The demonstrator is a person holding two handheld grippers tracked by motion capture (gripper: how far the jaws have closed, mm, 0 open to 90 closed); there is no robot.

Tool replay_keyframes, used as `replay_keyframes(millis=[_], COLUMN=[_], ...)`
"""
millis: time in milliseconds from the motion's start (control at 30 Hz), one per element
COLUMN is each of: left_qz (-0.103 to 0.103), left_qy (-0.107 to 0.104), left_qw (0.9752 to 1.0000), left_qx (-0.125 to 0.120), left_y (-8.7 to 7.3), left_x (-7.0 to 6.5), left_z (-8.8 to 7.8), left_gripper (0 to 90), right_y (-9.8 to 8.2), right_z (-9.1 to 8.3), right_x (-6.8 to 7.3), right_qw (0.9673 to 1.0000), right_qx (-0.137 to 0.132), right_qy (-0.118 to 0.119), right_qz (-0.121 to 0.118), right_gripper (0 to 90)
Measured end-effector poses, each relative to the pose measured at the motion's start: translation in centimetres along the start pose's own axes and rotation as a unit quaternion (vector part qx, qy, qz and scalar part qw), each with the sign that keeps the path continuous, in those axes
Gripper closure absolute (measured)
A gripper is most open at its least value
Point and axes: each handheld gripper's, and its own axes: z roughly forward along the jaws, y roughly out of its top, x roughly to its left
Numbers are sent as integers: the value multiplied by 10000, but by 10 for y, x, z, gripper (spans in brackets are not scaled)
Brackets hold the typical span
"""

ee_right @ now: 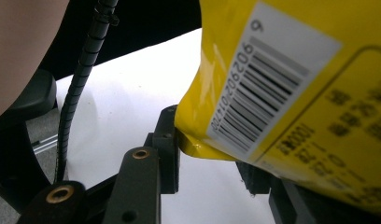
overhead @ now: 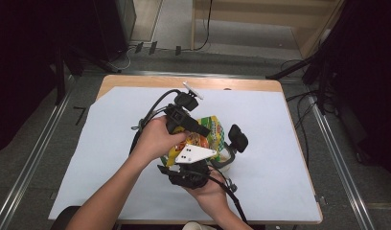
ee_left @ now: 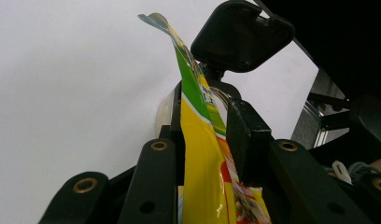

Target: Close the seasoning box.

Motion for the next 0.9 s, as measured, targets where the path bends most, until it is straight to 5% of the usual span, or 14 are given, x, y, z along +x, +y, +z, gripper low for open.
replay_keyframes(millis=[900], left_qz=[16], left_qy=[23], left_qw=[10000], left_qx=[-58], left_y=[1], left_x=[-1], left_z=[-1], left_gripper=[741], right_y=[1], right_z=[0], right_x=[-1], right_qw=[10000], right_qx=[-21], right_qy=[-24], right_qz=[58], right_gripper=[647])
